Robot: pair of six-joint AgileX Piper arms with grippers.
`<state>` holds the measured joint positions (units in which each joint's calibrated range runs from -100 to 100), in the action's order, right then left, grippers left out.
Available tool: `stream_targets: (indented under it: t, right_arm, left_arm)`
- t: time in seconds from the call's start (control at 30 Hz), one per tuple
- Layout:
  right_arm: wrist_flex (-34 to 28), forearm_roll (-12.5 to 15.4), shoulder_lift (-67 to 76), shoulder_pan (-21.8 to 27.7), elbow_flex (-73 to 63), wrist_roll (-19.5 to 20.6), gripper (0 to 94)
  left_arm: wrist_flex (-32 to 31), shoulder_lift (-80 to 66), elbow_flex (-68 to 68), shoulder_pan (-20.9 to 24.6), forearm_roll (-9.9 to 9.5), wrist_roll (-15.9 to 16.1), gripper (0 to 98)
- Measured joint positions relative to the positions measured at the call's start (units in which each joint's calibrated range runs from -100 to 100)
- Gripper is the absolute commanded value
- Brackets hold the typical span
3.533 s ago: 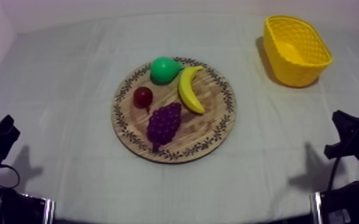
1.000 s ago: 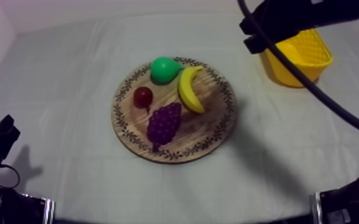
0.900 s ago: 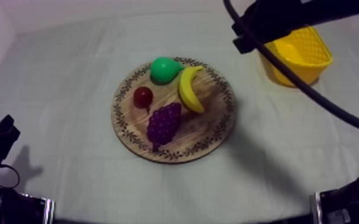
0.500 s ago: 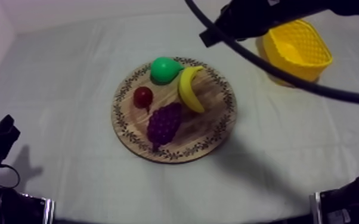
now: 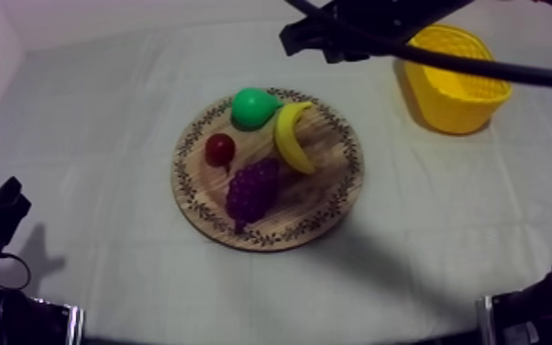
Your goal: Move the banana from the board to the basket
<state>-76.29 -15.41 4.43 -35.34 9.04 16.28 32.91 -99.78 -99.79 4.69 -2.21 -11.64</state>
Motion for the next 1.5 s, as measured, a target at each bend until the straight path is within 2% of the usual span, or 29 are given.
stream_targets:
  t: [0.13, 0.37, 0.43, 0.5, 0.73, 0.93, 1.5]
  right_arm:
    - [-1.14, 0.19, -0.69, 0.04, -0.93, 0.58, 15.7]
    - [-2.83, 1.42, -1.36, 0.15, -1.15, 1.09, 57.4]
    - [-3.28, 1.63, -1.43, 0.19, -0.94, 1.24, 65.7]
    - [-3.58, 1.83, -1.65, 0.19, -0.78, 1.31, 70.2]
    - [-2.90, 2.76, -3.70, 0.70, 0.41, 1.06, 69.0]
    - [0.25, 3.77, -7.62, 1.42, 1.32, 0.97, 68.0]
    - [7.73, 5.81, -26.37, 2.72, -4.34, 2.12, 63.2]
  left_arm:
    - [0.00, 0.00, 0.00, 0.00, 0.00, 0.00, 0.1]
    - [0.00, 0.00, 0.00, 0.00, 0.00, 0.00, 0.1]
    - [0.00, 0.00, 0.00, 0.00, 0.00, 0.00, 0.1]
    - [0.00, 0.00, 0.00, 0.00, 0.00, 0.00, 0.1]
    - [0.00, 0.00, 0.00, 0.00, 0.00, 0.00, 0.1]
    - [0.00, 0.00, 0.00, 0.00, 0.00, 0.00, 0.1]
    - [0.00, 0.00, 0.00, 0.00, 0.00, 0.00, 0.1]
